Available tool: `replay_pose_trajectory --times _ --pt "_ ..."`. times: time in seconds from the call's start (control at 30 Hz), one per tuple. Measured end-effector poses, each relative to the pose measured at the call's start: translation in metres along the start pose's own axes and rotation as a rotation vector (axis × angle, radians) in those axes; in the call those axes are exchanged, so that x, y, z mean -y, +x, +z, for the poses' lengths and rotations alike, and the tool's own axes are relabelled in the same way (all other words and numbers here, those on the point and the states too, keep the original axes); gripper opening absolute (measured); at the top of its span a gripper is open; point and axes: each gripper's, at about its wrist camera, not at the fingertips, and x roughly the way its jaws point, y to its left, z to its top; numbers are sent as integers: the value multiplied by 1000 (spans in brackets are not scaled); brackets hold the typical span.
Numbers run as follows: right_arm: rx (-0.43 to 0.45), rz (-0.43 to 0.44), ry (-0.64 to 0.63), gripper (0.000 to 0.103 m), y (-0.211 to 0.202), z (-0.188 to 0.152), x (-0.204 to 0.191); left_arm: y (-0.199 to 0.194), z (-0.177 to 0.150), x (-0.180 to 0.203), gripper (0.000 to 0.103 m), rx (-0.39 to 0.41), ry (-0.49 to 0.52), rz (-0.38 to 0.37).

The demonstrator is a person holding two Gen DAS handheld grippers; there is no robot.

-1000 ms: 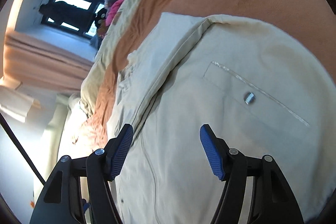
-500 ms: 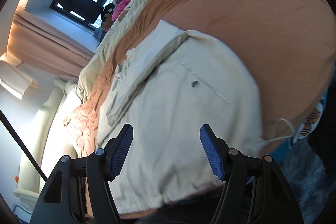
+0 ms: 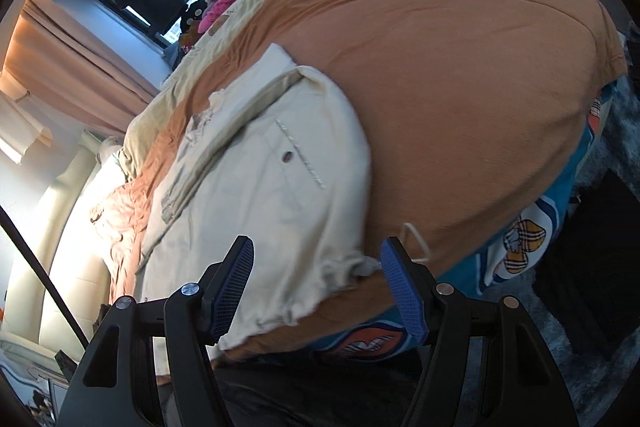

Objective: Fold large clothes
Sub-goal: 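Move both tools to the drawstring hem and grasp it, then lift the hem with both tools and fold it over toward the collar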

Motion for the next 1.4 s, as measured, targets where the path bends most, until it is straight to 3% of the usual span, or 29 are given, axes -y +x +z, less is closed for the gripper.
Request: replay_pose_trajectory --times 0.13,0.3,0.37,0.7,0.83,0.97,1.17,1.3,1.37,1.4 --pt "-9 7 18 65 9 2 0 20 0 -1 50 -34 -11 4" --pt "-29 27 37 64 32 6 -5 39 5 0 48 -61 -21 1" --pt "-41 42 48 58 41 11 -3 47 8 1 42 -76 -22 6" --pt "-53 23 107 57 87 49 10 83 25 -2 37 -127 -40 31" --pt "-63 54 120 56 96 59 16 89 33 -2 36 -142 -30 29" --pt "-123 176 166 57 102 56 28 90 30 -4 35 -154 -47 0" --pt "-211 326 196 56 100 26 32 84 12 -8 35 -226 -120 -152" --pt "-218 323 180 45 98 16 34 77 2 -8 33 -232 -132 -183" --pt "-209 327 206 26 96 16 37 74 -3 -7 20 -238 -128 -173" --pt "-205 326 208 22 94 15 37 71 -4 -8 16 -236 -130 -176"
